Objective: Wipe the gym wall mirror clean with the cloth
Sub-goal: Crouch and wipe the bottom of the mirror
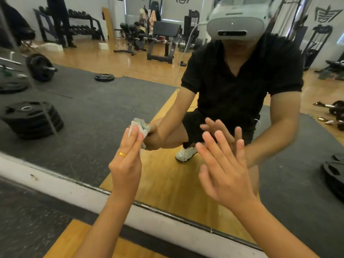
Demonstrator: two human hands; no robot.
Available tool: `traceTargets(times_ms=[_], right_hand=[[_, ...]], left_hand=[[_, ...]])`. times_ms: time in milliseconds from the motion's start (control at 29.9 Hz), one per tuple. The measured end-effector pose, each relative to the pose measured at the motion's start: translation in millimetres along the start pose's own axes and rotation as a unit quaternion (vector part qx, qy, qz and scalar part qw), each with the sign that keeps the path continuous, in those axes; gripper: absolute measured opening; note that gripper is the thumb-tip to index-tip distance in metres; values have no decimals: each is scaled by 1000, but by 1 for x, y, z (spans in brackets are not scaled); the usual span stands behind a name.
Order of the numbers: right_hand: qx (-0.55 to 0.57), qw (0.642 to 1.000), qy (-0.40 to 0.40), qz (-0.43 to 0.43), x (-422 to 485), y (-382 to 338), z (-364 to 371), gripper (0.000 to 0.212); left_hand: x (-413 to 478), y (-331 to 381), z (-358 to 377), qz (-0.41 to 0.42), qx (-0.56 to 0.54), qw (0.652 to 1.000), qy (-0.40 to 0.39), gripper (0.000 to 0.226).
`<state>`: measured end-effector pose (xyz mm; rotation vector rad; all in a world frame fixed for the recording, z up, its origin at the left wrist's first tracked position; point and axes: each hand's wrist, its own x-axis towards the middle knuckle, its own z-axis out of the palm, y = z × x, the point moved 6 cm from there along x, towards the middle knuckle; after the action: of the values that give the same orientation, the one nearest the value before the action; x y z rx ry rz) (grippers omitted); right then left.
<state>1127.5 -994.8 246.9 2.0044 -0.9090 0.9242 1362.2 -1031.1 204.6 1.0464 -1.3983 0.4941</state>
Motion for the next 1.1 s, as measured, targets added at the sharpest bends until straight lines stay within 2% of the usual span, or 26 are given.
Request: traceTargets(times_ms=[134,234,301,401,501,602,669,769,903,936,1003,1103], right_hand=[[-95,995,33,-5,13,-10,29,58],[-111,993,44,-14,8,-8,33,57],[-116,992,50,-12,7,-9,33,57],[-118,992,49,-8,9,-12,33,57],[-123,991,44,-8,11,-12,31,56],[-126,991,36,-2,13,-14,31,51],[-129,991,36,1,14,-14,31,49],[-122,992,36,6,14,-12,30,50],[-121,992,35,2,13,-12,28,56],[-121,992,36,0,13,-12,27,57],[-124,992,39,-4,12,-12,27,59],[-123,991,45,-3,12,-11,28,60]], left_hand=[[0,-2,-1,7,-19,1000,-22,27],[3,-11,-6,50,8,998,-34,27],[7,-10,-6,49,-4,998,-27,33],[35,21,1,71,-65,995,2,35],[87,67,9,135,-129,982,15,35],[127,108,17,228,-171,958,-28,33],[138,131,21,306,-177,931,-89,37],[149,159,31,432,-137,876,-166,41],[156,156,33,509,-90,827,-223,47],[155,143,28,508,-85,827,-226,48],[151,106,13,445,-93,870,-191,43],[123,32,-7,225,-105,966,-76,29]])
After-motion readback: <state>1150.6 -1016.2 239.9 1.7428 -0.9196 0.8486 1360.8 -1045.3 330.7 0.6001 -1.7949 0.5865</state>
